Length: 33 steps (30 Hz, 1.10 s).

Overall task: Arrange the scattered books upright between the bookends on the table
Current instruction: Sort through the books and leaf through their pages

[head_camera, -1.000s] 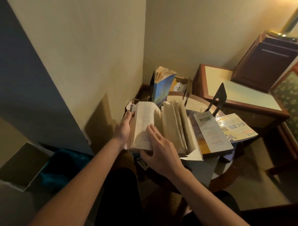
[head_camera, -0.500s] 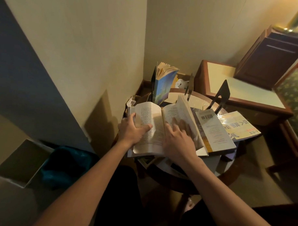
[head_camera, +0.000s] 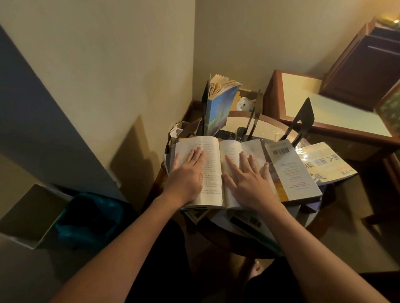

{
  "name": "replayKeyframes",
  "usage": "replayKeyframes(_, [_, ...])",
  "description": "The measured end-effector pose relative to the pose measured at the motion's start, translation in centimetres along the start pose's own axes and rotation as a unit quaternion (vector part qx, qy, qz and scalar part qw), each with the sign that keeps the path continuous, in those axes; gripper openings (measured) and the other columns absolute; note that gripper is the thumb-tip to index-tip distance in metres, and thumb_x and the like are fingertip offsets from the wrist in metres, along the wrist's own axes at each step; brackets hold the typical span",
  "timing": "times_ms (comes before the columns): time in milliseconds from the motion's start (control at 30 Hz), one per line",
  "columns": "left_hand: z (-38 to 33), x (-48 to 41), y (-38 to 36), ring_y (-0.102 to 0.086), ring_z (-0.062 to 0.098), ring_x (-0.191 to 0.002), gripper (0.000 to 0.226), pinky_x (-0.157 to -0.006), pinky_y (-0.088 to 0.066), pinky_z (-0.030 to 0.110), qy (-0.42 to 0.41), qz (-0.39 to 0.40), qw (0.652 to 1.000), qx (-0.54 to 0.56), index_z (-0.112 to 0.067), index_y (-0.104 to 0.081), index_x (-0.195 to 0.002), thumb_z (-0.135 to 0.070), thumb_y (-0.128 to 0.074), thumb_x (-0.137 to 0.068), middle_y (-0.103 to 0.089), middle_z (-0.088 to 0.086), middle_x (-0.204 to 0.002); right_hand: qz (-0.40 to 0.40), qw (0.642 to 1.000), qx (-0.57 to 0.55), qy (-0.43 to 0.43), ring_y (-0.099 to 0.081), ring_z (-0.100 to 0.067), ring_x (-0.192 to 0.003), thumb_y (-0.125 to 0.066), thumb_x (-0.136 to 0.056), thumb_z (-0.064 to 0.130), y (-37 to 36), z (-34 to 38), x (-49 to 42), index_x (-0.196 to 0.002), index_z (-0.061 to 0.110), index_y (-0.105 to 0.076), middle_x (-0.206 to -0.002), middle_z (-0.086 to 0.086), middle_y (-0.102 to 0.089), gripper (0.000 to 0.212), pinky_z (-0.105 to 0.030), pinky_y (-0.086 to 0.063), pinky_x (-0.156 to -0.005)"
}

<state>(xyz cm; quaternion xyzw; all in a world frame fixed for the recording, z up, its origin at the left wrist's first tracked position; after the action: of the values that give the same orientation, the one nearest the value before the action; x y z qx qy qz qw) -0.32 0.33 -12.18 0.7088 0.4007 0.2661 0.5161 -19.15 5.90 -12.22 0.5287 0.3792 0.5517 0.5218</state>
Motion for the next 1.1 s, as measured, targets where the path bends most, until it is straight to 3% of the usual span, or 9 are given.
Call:
replayKeyframes(467, [1.0, -3.7, -0.7, -0.006, 0.017, -0.156, 0.057, -0.122, 0.007, 0.060, 0.070, 0.038, 0.996, -0.037, -0.026, -0.011, -0.161, -0.023, -0.024, -0.106, -0.013, -0.008, -0.168, -0.022, 0.998, -0.057, 0.002, 0.022, -0.023, -0.152, -0.012, -0.097, 0.072, -1.4, -0.4, -0.1, -0.151, 0.055, 0.014, -0.166, 0.003, 0.021, 0.062, -0.057, 0.016, -0.119])
replayKeyframes(633, [-0.5, 1.5, -0.5, -0.002, 0.016, -0.156, 0.056, -0.118, 0.017, 0.056, 0.061, 0.040, 0.996, -0.049, -0.026, -0.006, -0.161, -0.030, -0.023, -0.108, -0.008, -0.010, -0.168, -0.024, 0.997, -0.068, -0.001, 0.023, -0.023, -0.151, -0.014, -0.098, 0.069, -1.4, -0.3, 0.2, -0.152, 0.054, 0.013, -0.165, 0.003, 0.022, 0.062, -0.057, 0.015, -0.120])
replayKeyframes(800, [-1.7, 6.8, -0.6, 0.006, 0.008, -0.153, 0.055, -0.119, 0.018, 0.055, 0.048, 0.045, 0.996, -0.056, -0.030, -0.005, -0.160, -0.040, -0.020, -0.108, -0.002, -0.016, -0.165, -0.028, 0.997, -0.078, 0.004, 0.023, -0.022, -0.151, -0.014, -0.098, 0.070, -1.6, -0.4, 0.2, -0.151, 0.055, 0.014, -0.165, 0.003, 0.022, 0.062, -0.058, 0.013, -0.121])
replayKeyframes(1100, [-0.3, -3.6, -0.2, -0.006, 0.020, -0.156, 0.058, -0.119, 0.009, 0.066, 0.086, 0.063, 0.993, -0.060, -0.026, -0.009, -0.161, -0.025, -0.028, -0.106, -0.012, -0.009, -0.168, -0.019, 0.997, -0.079, -0.005, 0.023, -0.021, -0.151, -0.013, -0.097, 0.072, -1.5, -0.4, 0.2, -0.150, 0.057, 0.014, -0.165, 0.005, 0.023, 0.061, -0.057, 0.013, -0.121])
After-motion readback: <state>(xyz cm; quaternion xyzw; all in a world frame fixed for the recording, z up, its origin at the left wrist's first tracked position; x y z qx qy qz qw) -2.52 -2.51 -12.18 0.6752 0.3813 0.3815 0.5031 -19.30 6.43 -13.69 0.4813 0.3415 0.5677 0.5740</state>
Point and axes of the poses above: each hand's wrist, its own x-axis away from the middle knuckle, its own y-axis out of the back of the hand, z = x × y, the point moved 2 cm from there along -x, towards the middle knuckle
